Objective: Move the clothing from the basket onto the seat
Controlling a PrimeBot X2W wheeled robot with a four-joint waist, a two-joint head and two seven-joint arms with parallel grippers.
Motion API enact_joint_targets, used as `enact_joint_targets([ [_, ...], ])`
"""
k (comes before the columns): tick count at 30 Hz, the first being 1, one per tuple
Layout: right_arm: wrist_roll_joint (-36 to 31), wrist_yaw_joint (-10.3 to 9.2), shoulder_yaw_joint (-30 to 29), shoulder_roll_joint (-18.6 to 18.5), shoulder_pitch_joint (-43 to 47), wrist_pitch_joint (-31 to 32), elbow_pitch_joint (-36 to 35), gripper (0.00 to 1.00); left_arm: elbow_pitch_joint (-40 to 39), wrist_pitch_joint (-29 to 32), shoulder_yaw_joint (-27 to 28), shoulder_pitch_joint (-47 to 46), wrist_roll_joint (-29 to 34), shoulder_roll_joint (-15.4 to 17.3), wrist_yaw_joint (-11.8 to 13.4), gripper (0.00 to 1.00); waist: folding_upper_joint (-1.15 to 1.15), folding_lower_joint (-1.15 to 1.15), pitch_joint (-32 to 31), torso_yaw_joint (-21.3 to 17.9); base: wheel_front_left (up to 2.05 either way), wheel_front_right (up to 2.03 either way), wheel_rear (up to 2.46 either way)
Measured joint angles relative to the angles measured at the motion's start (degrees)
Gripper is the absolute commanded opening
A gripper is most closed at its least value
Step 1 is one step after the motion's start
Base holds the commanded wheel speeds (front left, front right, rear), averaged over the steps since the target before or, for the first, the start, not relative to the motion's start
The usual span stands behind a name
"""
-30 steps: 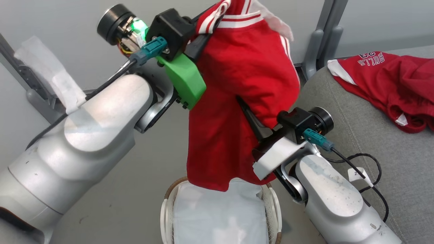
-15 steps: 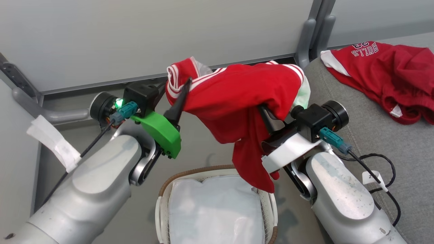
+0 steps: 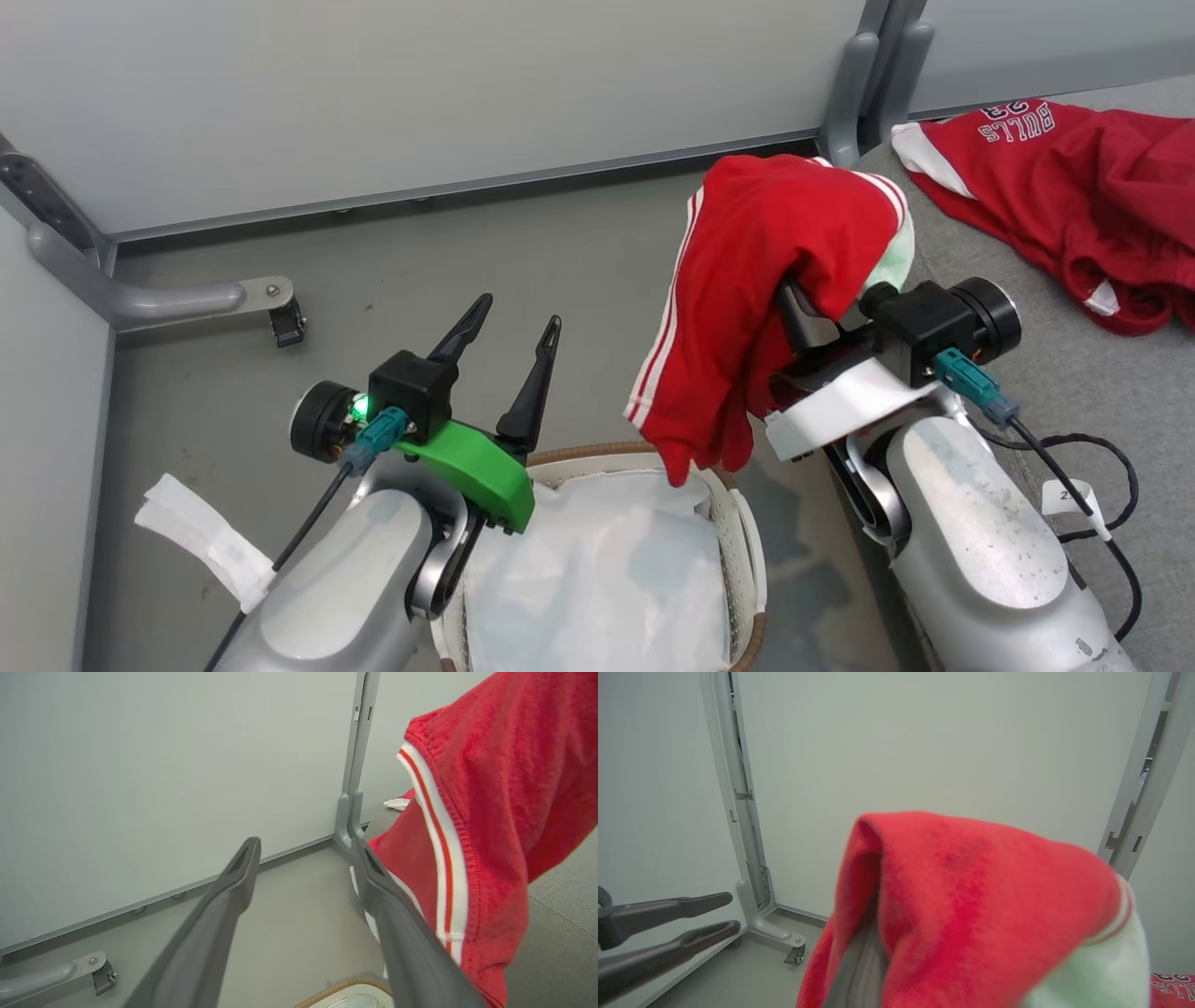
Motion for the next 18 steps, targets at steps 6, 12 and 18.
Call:
enact_joint_targets([
  [6,-1.70,0.00,-2.83,0.04,0.24,0.00,-0.45,0.00,-1.66,-0.02,5.53,3.60,6.93,-2.78,-2.22,1.00,0.00,0.00,0.94,-0.47,0.00,0.00,0.00],
  [12,-3.77,0.00,-6.82,0.01,1.02,0.00,-1.24,0.00,-2.83,-0.11,9.61,5.85,11.60,-4.86,-4.64,1.00,0.00,0.00,2.10,-2.83,0.00,0.00,0.00],
  [18,-4.34,0.00,-11.13,-0.02,1.58,0.00,-2.74,0.00,-2.35,-0.11,11.84,6.74,14.75,-6.16,-6.36,1.00,0.00,0.00,3.85,-7.20,0.00,0.00,0.00],
])
